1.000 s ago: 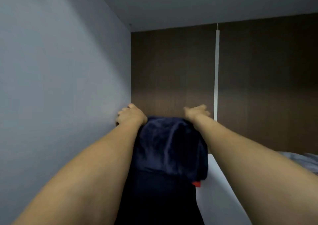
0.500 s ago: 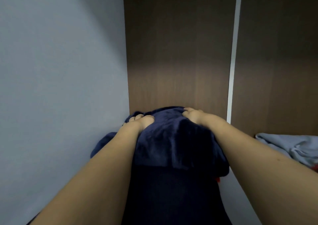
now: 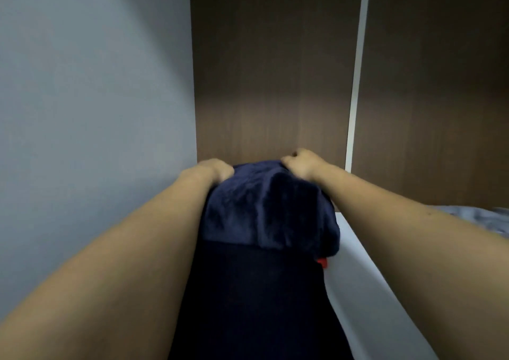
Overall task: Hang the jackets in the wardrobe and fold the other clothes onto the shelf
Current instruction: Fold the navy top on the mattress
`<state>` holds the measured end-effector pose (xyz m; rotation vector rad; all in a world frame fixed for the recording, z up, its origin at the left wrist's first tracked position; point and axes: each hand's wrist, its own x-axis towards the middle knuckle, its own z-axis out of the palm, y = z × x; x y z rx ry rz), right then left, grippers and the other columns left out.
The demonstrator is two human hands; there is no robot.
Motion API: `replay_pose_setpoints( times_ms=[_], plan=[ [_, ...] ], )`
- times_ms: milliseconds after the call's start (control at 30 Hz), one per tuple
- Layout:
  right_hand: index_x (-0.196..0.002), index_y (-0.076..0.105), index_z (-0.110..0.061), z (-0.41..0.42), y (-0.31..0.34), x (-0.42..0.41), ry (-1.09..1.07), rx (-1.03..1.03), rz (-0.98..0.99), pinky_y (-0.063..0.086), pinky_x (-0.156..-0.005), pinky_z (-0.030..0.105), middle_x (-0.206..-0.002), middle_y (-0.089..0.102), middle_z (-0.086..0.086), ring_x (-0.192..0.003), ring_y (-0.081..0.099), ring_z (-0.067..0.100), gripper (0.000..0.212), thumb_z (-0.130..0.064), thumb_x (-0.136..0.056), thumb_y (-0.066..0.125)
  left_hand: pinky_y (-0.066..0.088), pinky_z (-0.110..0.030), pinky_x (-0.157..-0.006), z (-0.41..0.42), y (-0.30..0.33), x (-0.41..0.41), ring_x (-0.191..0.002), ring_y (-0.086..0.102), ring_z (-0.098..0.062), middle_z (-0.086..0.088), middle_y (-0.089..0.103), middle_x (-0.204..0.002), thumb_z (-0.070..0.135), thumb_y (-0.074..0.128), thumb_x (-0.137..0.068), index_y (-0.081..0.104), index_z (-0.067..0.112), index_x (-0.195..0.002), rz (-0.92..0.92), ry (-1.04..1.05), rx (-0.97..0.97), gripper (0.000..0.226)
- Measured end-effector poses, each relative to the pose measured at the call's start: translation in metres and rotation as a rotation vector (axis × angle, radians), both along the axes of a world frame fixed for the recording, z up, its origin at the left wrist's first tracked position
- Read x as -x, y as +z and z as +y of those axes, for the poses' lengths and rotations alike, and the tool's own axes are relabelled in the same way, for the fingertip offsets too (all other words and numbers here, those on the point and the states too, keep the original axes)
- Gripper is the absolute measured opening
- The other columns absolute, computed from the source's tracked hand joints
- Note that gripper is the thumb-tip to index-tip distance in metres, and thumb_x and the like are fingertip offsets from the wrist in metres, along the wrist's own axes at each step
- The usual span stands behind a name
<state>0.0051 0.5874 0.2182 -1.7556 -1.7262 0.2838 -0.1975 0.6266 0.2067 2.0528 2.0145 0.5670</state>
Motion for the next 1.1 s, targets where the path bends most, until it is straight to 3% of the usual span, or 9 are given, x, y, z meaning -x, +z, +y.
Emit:
replay_pose_setpoints(
  times_ms=[133, 367, 500, 733, 867, 1100],
  plan=[
    [-0.148, 0.035, -0.009, -0.053, 0.021, -0.019, -0.01, -0.151, 0.015, 0.036, -0.106, 0.035, -0.148, 0.044, 0.014, -0.132, 0.045, 0.033, 0.059, -0.036, -0.096, 0.047, 0.036, -0.042, -0.107, -0.052, 0.034, -0.006, -0.134, 0.043, -0.035, -0.016, 0.041, -0.15, 0.045, 0.027, -0.101, 0.04, 0.01, -0.146, 0.052, 0.026, -0.255, 0.058],
    [-0.141, 0.038, -0.008, -0.173, 0.034, -0.056, -0.103, -0.206, -0.162, 0.045, -0.096, 0.039, -0.141, 0.048, 0.016, -0.123, 0.051, 0.034, 0.055, -0.035, -0.094, 0.051, 0.024, -0.049, -0.116, -0.168, 0.044, -0.05, -0.139, 0.035, -0.034, -0.012, 0.035, -0.154, 0.049, 0.033, -0.1, 0.025, 0.016, -0.153, 0.261, -0.073, -0.6, 0.063],
    [-0.145, 0.034, -0.01, -0.247, 0.028, -0.074, -0.114, -0.235, -0.26, 0.042, -0.103, 0.042, -0.147, 0.042, 0.015, -0.13, 0.046, 0.035, 0.061, -0.035, -0.093, 0.054, 0.023, -0.047, -0.117, -0.237, 0.044, -0.07, -0.141, 0.033, -0.032, -0.012, 0.034, -0.155, 0.047, 0.038, -0.1, 0.025, 0.014, -0.153, 0.235, -0.16, -0.668, 0.064],
    [-0.153, 0.022, -0.017, -0.366, 0.014, -0.111, -0.127, -0.209, -0.266, 0.034, -0.111, 0.041, -0.159, 0.027, 0.008, -0.141, 0.035, 0.031, 0.07, -0.033, -0.094, 0.055, 0.025, -0.047, -0.116, -0.343, 0.02, -0.105, -0.139, 0.036, -0.031, -0.011, 0.038, -0.152, 0.044, 0.041, -0.099, 0.031, 0.013, -0.15, 0.219, -0.257, -0.724, 0.06],
    [-0.15, 0.027, -0.013, -0.44, 0.014, -0.135, -0.224, -0.198, -0.269, 0.037, -0.109, 0.042, -0.155, 0.033, 0.012, -0.137, 0.039, 0.033, 0.066, -0.03, -0.093, 0.055, 0.027, -0.048, -0.115, -0.394, 0.015, -0.128, -0.136, 0.039, -0.029, -0.008, 0.042, -0.149, 0.042, 0.042, -0.099, 0.035, 0.013, -0.147, 0.231, -0.354, -0.782, 0.056],
    [-0.152, 0.028, -0.014, -0.574, 0.023, -0.146, -0.409, -0.25, -0.299, 0.028, -0.114, 0.035, -0.157, 0.032, 0.008, -0.143, 0.032, 0.026, 0.065, -0.026, -0.094, 0.054, 0.024, -0.047, -0.118, -0.474, 0.024, -0.162, -0.138, 0.037, -0.025, -0.006, 0.042, -0.149, 0.039, 0.045, -0.098, 0.038, 0.01, -0.146, 0.092, -0.573, -0.98, 0.057]
  ],
)
